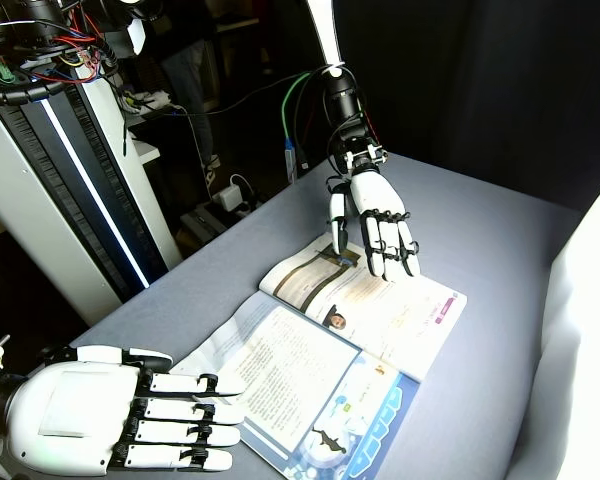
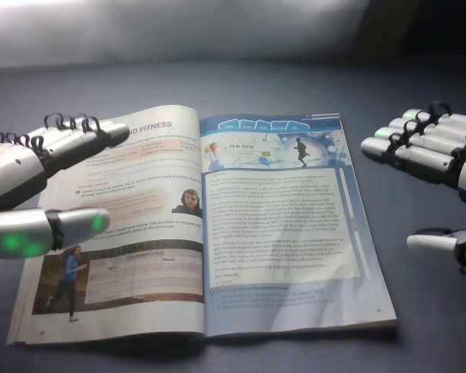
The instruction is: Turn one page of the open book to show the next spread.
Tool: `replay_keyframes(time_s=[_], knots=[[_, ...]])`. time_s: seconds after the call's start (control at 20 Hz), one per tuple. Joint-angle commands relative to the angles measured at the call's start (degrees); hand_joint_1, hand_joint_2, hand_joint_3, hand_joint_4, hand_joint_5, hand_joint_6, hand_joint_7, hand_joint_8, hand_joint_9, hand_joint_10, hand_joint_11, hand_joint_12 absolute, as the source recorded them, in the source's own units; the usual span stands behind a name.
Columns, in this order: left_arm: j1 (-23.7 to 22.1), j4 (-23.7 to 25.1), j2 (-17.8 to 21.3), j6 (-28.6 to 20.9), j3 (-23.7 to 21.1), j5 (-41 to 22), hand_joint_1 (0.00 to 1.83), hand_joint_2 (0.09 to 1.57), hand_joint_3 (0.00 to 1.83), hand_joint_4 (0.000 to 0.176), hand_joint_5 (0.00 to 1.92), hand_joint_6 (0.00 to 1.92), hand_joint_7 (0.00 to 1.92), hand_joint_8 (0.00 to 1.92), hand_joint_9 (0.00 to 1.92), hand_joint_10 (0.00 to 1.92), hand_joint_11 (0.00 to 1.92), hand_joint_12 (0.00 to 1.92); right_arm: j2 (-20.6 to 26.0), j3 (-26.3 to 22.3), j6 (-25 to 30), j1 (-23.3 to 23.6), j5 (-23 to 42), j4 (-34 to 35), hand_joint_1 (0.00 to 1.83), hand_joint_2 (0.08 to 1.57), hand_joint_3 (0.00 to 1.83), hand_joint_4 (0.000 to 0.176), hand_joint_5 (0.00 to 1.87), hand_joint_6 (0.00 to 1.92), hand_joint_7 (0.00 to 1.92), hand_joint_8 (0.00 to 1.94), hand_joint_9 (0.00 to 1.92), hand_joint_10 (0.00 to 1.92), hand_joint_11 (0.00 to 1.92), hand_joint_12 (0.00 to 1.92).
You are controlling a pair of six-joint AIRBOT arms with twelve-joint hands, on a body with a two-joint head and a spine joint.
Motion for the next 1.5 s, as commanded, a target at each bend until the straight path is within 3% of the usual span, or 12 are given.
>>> replay_keyframes(time_s=[0.0, 0.1, 0.3, 0.45, 0.55, 0.7, 0.75, 0.8, 0.9, 1.0, 1.3, 1.45], knots=[[-0.7, -1.8, 0.4, 0.1, 0.5, -6.7, 0.21, 1.30, 0.02, 0.012, 0.00, 0.00, 0.00, 0.00, 0.00, 0.00, 0.00, 0.00, 0.3, 0.3, -0.5, 0.3, 7.5, 1.4, 0.28, 1.26, 0.03, 0.000, 0.00, 0.00, 0.00, 0.00, 0.00, 0.00, 0.00, 0.00], [-0.9, -2.2, 0.5, 0.3, 0.6, -6.9, 0.22, 1.30, 0.01, 0.012, 0.00, 0.00, 0.00, 0.00, 0.00, 0.00, 0.00, 0.00, 0.3, 0.4, -0.5, 0.3, 8.1, 1.9, 0.29, 1.26, 0.02, 0.000, 0.00, 0.00, 0.00, 0.00, 0.00, 0.00, 0.00, 0.00], [-0.7, -1.7, 0.9, 0.7, -0.5, -7.4, 0.20, 1.31, 0.01, 0.059, 0.03, 0.01, 0.00, 0.00, 0.00, 0.00, 0.00, 0.00, 0.3, 0.0, -0.5, 0.3, 7.7, 1.1, 0.30, 1.25, 0.01, 0.000, 0.00, 0.00, 0.00, 0.00, 0.00, 0.00, 0.00, 0.00], [0.0, -1.3, 1.2, 0.7, -1.3, -7.4, 0.18, 1.32, 0.01, 0.030, 0.00, 0.00, 0.00, 0.00, 0.00, 0.00, 0.00, 0.00, 0.3, -0.2, 0.0, 0.3, 6.0, -0.3, 0.32, 1.24, 0.00, 0.000, 0.00, 0.00, 0.00, 0.00, 0.00, 0.00, 0.00, 0.00], [0.3, -1.3, 1.2, 0.7, -1.4, -7.3, 0.17, 1.30, 0.00, 0.045, 0.00, 0.00, 0.00, 0.00, 0.00, 0.00, 0.00, 0.00, 0.3, -0.2, 0.6, 0.3, 5.0, -1.6, 0.26, 1.27, 0.01, 0.000, 0.00, 0.00, 0.00, 0.00, 0.00, 0.00, 0.00, 0.00], [0.6, -1.6, 1.2, 0.7, -1.5, -7.1, 0.20, 1.30, 0.00, 0.029, 0.04, 0.01, 0.00, 0.00, 0.00, 0.00, 0.00, 0.00, -0.2, 0.0, 1.8, 0.9, 1.5, -4.8, 0.23, 1.26, 0.00, 0.000, 0.00, 0.00, 0.00, 0.00, 0.00, 0.00, 0.00, 0.00], [0.7, -1.8, 1.3, 0.7, -1.6, -7.1, 0.20, 1.29, 0.00, 0.047, 0.05, 0.02, 0.00, 0.00, 0.00, 0.00, 0.00, 0.00, -0.4, 0.2, 2.3, 1.1, 0.9, -5.5, 0.17, 1.25, 0.00, 0.000, 0.00, 0.00, 0.00, 0.00, 0.00, 0.00, 0.00, 0.00], [1.3, -2.1, 1.6, 0.8, -1.8, -7.3, 0.19, 1.29, 0.00, 0.048, 0.04, 0.01, 0.00, 0.00, 0.00, 0.00, 0.00, 0.00, -1.1, 0.7, 3.7, 1.6, -0.5, -7.3, 0.16, 1.25, 0.00, 0.000, 0.00, 0.00, 0.00, 0.00, 0.00, 0.00, 0.00, 0.00], [2.0, -2.6, 2.1, 1.0, -2.3, -7.7, 0.22, 1.30, 0.00, 0.031, 0.07, 0.02, 0.00, 0.00, 0.00, 0.00, 0.00, 0.00, -2.4, 1.6, 5.8, 2.6, -3.2, -10.6, 0.12, 1.25, 0.00, 0.000, 0.00, 0.00, 0.00, 0.00, 0.00, 0.00, 0.00, 0.00], [2.1, -2.8, 2.7, 1.4, -2.7, -7.9, 0.22, 1.30, 0.00, 0.055, 0.04, 0.00, 0.00, 0.00, 0.00, 0.00, 0.00, 0.00, -3.5, 2.2, 7.5, 3.4, -5.5, -13.4, 0.17, 1.24, 0.00, 0.000, 0.01, 0.00, 0.00, 0.00, 0.00, 0.00, 0.00, 0.00], [2.8, -3.5, 3.5, 1.8, -3.4, -8.9, 0.20, 1.32, 0.01, 0.034, 0.05, 0.00, 0.00, 0.00, 0.00, 0.00, 0.00, 0.00, -7.0, 4.3, 10.9, 4.0, -10.5, -18.4, 0.06, 1.21, 0.00, 0.000, 0.00, 0.00, 0.00, 0.00, 0.00, 0.00, 0.00, 0.00], [3.5, -4.3, 3.6, 2.0, -3.7, -9.6, 0.20, 1.33, 0.00, 0.043, 0.03, 0.00, 0.00, 0.00, 0.00, 0.00, 0.00, 0.00, -8.4, 4.9, 11.3, 4.0, -12.6, -19.8, 0.03, 1.22, 0.00, 0.000, 0.00, 0.00, 0.00, 0.00, 0.00, 0.00, 0.00, 0.00]])
